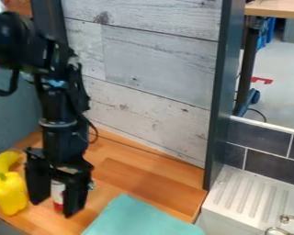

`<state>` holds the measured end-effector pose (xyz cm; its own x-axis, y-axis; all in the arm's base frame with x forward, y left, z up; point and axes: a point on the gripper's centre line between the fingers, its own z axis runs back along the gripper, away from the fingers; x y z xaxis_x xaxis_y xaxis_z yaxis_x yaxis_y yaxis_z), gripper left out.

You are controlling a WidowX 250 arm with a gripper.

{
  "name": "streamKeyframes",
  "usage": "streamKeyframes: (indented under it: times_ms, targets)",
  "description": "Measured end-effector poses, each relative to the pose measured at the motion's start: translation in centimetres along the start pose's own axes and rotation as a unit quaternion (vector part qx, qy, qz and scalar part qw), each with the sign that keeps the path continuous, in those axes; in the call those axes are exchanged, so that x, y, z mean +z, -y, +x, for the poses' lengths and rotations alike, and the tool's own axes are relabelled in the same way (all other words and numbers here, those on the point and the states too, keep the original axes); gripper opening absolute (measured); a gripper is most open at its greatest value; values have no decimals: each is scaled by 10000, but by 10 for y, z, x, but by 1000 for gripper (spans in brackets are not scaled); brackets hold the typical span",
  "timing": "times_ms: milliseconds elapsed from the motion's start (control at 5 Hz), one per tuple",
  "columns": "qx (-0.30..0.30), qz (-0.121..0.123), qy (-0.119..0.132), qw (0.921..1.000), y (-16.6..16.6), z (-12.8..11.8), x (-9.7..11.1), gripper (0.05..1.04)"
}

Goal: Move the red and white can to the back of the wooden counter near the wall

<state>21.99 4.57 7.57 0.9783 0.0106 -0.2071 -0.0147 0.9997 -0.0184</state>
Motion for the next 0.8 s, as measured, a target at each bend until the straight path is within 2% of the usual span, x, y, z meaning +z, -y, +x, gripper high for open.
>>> streamKeyframes:
  times_ms: [200,400,600,800]
  targets:
    - [114,-83,-173,9998,1,5,-16,1001]
    - [314,-248,-215,9990,-10,13,-26,1001]
    - [420,-262,-308,9983,-19,25,-34,1001]
    - [546,-169,-235,9981,-31,44,-33,1001]
